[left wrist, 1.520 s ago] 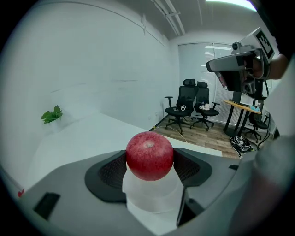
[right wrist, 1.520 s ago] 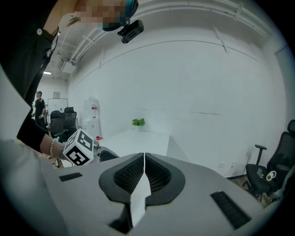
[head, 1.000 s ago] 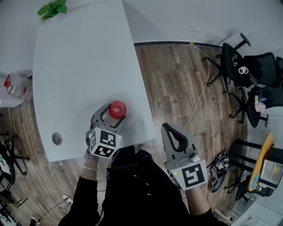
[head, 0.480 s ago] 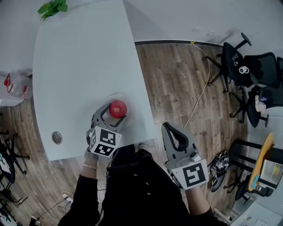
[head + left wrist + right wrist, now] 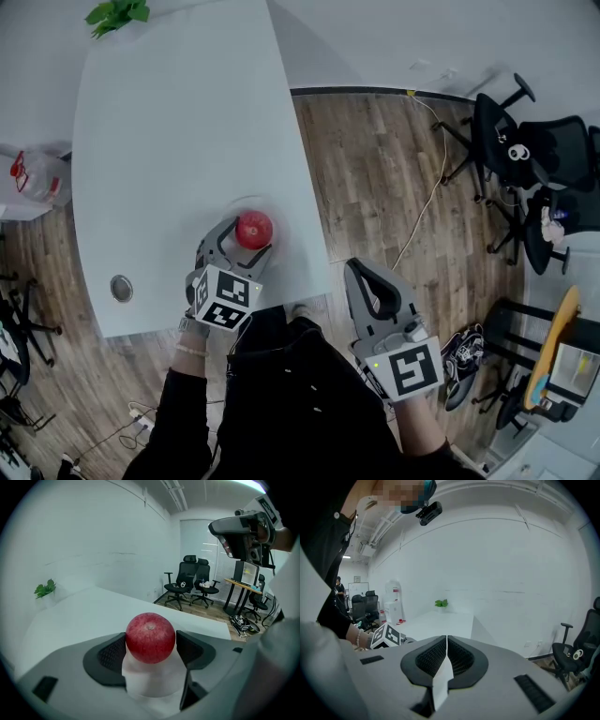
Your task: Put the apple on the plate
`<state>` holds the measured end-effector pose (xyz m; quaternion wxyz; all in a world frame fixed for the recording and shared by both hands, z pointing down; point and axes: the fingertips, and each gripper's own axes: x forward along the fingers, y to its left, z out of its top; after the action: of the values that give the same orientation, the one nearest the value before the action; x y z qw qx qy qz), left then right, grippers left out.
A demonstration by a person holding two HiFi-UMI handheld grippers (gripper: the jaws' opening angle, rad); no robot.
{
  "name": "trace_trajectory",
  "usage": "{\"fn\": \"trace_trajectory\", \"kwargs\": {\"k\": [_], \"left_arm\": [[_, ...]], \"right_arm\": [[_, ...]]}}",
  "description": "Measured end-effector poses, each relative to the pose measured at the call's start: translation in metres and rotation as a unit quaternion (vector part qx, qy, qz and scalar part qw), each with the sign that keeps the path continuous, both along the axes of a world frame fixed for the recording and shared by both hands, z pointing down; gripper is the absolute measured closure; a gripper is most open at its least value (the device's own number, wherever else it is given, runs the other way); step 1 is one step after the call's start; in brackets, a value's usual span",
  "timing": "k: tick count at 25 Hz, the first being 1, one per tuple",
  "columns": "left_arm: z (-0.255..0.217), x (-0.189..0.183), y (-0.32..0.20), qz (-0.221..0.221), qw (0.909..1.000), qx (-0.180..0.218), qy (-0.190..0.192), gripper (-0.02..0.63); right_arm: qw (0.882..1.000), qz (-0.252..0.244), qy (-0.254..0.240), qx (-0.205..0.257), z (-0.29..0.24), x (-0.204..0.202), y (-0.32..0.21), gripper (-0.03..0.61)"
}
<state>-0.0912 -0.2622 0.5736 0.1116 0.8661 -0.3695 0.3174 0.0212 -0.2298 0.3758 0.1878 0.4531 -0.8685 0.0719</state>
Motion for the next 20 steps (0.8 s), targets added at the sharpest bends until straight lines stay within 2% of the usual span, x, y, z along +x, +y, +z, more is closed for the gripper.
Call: {"fn": "trace_trajectory", "kwargs": {"k": [7,20], "left_arm": [[-0.006,-0.001,0.001,-0.013,0.9999,0.005,0.006,0.281],[-0.034,-0.008,0.012,-0.042,0.9987,0.028,0.008,0.281]], "right_arm": [[1.0,-0.004,-0.003,0.001,-0.001,0.002,0.002,0.535],[0.999,-0.04,-0.01,0.006,-0.007,-0.001,0.014,0.535]]}}
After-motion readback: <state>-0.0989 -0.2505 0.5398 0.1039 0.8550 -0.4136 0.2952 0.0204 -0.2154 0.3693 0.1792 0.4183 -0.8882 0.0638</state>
